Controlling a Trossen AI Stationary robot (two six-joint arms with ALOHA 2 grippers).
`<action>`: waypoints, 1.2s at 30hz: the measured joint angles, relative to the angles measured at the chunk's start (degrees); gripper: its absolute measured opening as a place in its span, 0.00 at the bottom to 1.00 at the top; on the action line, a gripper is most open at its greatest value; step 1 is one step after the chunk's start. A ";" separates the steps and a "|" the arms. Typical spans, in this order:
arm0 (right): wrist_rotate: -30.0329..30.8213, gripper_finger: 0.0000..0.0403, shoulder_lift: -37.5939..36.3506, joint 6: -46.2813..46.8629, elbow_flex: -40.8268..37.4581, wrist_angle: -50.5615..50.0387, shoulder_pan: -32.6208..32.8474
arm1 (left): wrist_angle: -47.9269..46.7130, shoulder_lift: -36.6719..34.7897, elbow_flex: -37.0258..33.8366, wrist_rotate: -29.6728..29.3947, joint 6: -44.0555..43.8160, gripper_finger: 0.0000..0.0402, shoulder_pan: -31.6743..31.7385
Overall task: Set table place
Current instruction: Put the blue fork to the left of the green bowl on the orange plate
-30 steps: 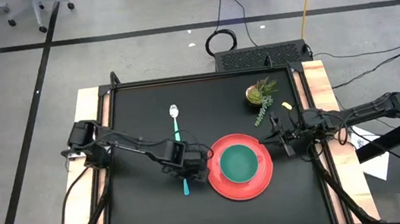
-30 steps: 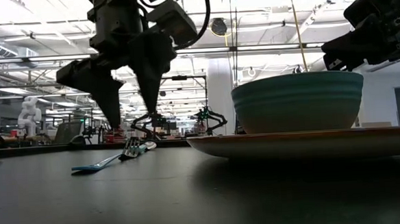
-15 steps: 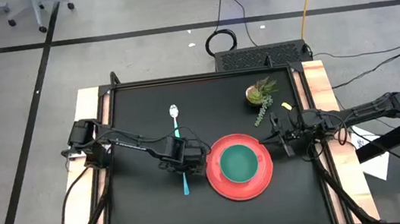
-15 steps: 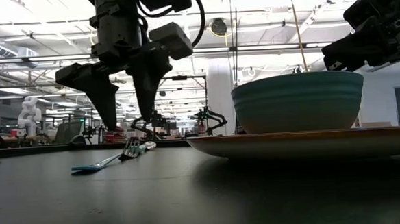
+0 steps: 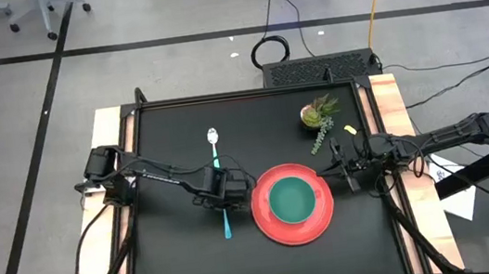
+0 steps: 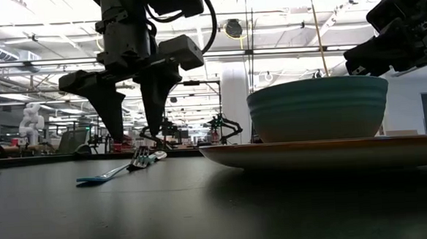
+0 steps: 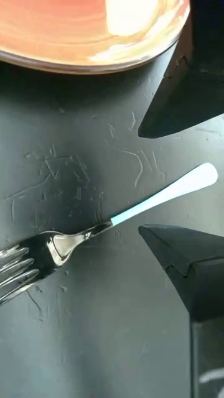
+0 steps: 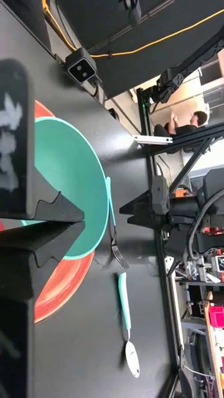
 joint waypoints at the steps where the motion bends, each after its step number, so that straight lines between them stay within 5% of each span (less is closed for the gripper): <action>1: 0.00 0.00 -0.01 0.00 -0.01 0.00 0.00 | -0.14 -0.02 0.00 -0.07 -0.23 0.61 -0.02; 36: -0.01 0.00 0.01 0.68 0.00 -0.46 0.00 | 1.05 6.47 0.03 -1.19 -1.16 0.61 -0.81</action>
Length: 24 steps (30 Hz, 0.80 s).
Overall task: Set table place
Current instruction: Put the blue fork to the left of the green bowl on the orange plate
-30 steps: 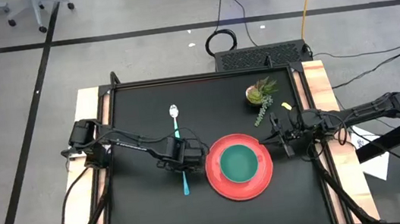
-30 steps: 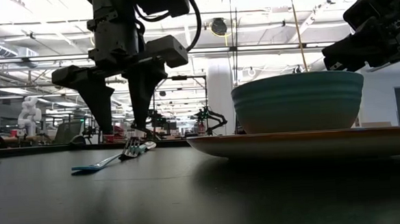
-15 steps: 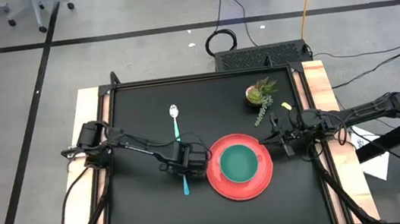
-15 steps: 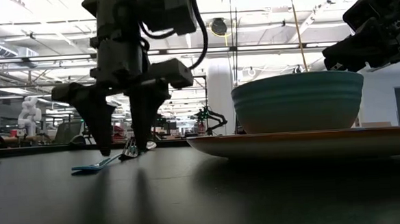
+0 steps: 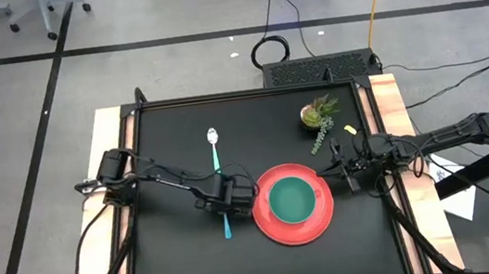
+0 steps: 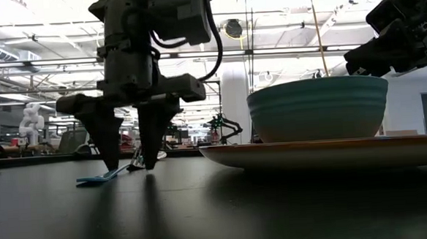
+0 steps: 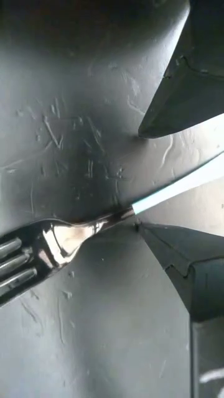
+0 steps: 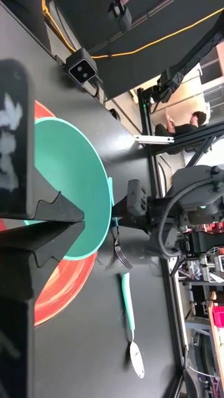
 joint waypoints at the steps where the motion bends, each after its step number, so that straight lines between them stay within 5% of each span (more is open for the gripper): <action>1: 0.00 0.00 0.00 0.13 0.01 -0.02 -0.01 | -0.38 0.11 0.08 0.00 -0.04 0.61 -0.12; 16: -0.03 0.00 -0.02 0.85 0.01 -0.22 0.00 | -0.32 0.90 0.14 -1.15 -0.35 0.60 -0.72; 24: -0.03 0.00 -0.02 0.85 0.01 -0.26 0.00 | -0.54 0.94 0.01 -1.15 0.53 0.38 -0.72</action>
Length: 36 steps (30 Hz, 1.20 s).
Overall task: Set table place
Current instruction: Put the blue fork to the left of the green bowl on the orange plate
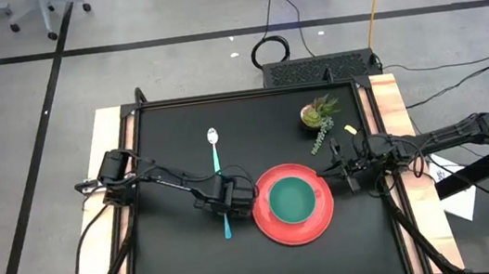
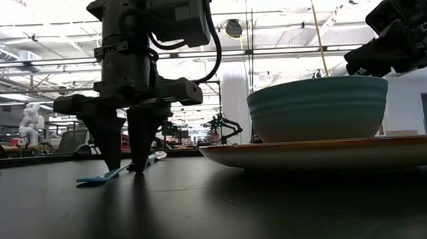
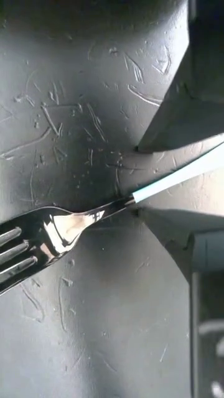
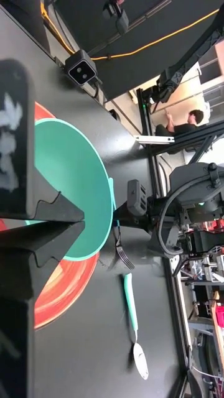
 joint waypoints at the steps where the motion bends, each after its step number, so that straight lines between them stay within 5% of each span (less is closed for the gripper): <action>1: 0.00 0.00 0.00 0.00 -0.02 0.00 0.00 | 0.10 0.00 0.00 -0.02 0.07 0.35 0.00; 14: 0.00 0.00 0.00 0.01 -0.01 0.00 0.00 | 1.50 0.09 -0.02 0.59 1.51 0.04 0.02; 36: 0.00 0.00 0.02 0.68 -0.02 -0.07 0.00 | -5.89 0.39 12.24 -1.15 4.60 0.01 -0.04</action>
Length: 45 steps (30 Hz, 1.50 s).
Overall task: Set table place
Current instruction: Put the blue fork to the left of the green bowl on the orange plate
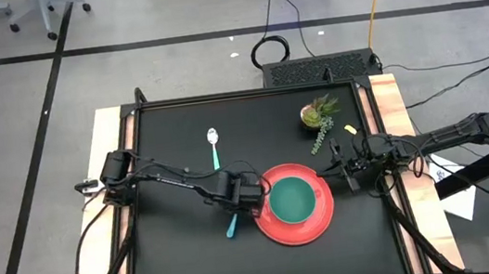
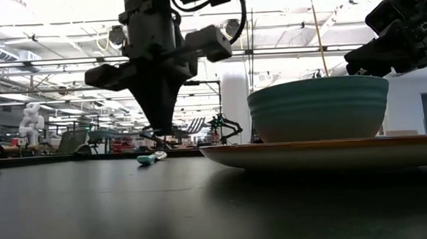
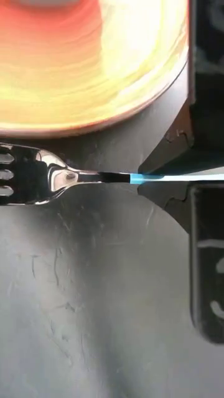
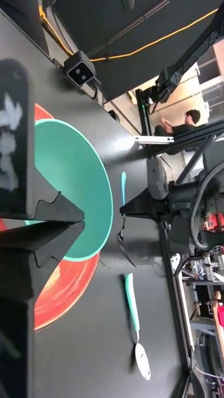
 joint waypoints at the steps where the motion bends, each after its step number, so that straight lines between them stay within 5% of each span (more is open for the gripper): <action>1: 0.00 0.00 0.00 0.02 0.00 0.00 0.00 | 0.17 0.00 0.35 0.28 -0.01 0.01 0.00; 10: 0.00 0.00 0.00 0.19 0.00 -0.04 0.00 | 1.34 -0.09 2.61 -0.15 0.88 0.01 0.00; 22: 0.00 0.00 0.00 0.39 0.02 -0.04 0.00 | 14.03 -0.17 2.99 -2.84 -0.28 0.01 -0.02; 45: 0.00 0.00 -0.02 0.39 0.02 -0.04 0.00 | 14.43 -0.20 2.99 -6.13 -2.45 0.01 0.92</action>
